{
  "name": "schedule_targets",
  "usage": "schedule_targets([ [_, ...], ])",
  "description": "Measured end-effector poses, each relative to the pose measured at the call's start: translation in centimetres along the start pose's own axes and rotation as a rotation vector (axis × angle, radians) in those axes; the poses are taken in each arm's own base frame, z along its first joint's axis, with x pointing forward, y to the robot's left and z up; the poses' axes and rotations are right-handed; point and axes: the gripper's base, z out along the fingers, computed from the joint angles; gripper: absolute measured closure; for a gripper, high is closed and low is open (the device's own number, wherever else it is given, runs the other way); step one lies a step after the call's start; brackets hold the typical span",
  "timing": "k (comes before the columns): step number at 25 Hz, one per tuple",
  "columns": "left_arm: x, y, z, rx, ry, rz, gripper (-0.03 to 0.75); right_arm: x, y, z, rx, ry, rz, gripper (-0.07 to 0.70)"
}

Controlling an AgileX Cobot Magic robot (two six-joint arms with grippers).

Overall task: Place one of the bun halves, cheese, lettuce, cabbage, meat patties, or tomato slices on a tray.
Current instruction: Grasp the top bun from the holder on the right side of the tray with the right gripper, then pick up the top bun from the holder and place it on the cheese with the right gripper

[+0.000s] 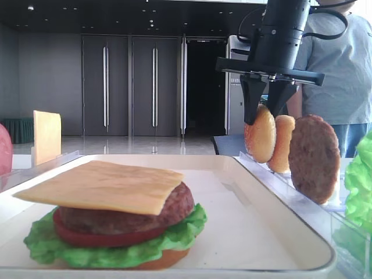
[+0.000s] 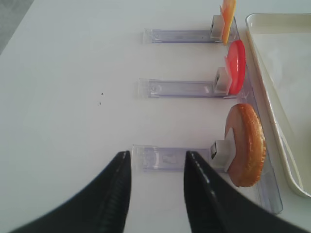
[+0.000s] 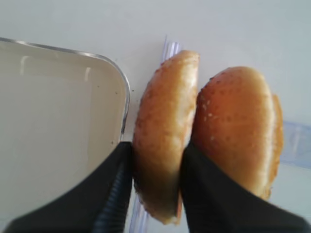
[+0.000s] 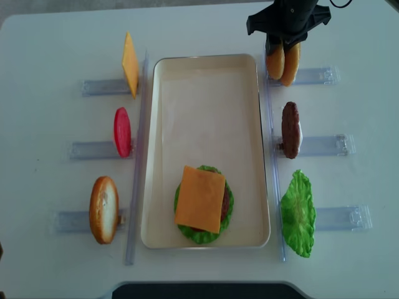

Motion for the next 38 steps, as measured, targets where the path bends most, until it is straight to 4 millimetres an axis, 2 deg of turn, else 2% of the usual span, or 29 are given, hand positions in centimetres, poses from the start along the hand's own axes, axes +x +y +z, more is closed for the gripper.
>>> schedule_targets([
  [7, 0.0, 0.0, 0.0, 0.0, 0.0, 0.0, 0.433, 0.1, 0.0, -0.1, 0.004, 0.007, -0.002, 0.428],
  [10, 0.0, 0.0, 0.0, 0.0, 0.0, 0.0, 0.433, 0.1, 0.2, -0.9, 0.009, -0.002, -0.012, 0.428],
  [14, 0.0, 0.0, 0.0, 0.0, 0.0, 0.0, 0.433, 0.4, 1.0, -3.9, 0.004, -0.047, -0.034, 0.429],
  [20, 0.0, 0.0, 0.0, 0.0, 0.0, 0.0, 0.433, 1.5, 2.7, -9.8, -0.011, -0.122, -0.04, 0.433],
  [28, 0.0, 0.0, 0.0, 0.0, 0.0, 0.0, 0.433, 3.6, 3.1, -13.9, -0.046, -0.117, 0.023, 0.433],
  [31, 0.0, 0.0, 0.0, 0.0, 0.0, 0.0, 0.433, 5.6, 3.4, -15.7, -0.079, -0.121, 0.04, 0.433],
  [33, 0.0, 0.0, 0.0, 0.0, 0.0, 0.0, 0.433, 7.7, 3.8, -17.2, -0.094, -0.127, 0.024, 0.433],
  [38, 0.0, 0.0, 0.0, 0.0, 0.0, 0.0, 0.433, 15.5, 4.9, -18.7, -0.122, -0.067, 0.017, 0.433],
])
